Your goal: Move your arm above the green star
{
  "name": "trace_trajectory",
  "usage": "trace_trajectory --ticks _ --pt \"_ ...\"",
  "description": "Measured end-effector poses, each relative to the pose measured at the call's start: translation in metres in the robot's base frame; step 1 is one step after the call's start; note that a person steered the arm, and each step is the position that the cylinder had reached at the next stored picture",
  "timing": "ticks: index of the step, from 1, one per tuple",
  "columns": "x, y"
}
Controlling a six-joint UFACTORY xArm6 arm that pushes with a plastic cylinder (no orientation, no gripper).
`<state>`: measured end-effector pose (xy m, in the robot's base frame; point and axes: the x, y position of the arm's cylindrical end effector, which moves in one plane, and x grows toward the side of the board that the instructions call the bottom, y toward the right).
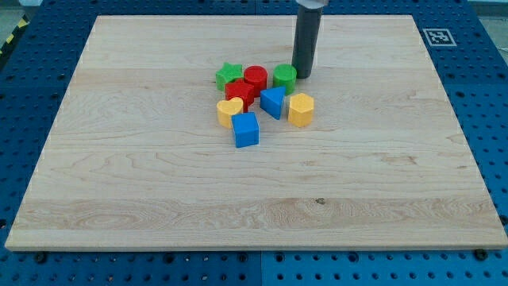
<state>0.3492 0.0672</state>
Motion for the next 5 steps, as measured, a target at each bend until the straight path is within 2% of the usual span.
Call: trace_trajectory --ticks 2,3,5 --pt "-0.005 -0.037" --pt "0.006 -0.041" --pt "-0.035 -0.061"
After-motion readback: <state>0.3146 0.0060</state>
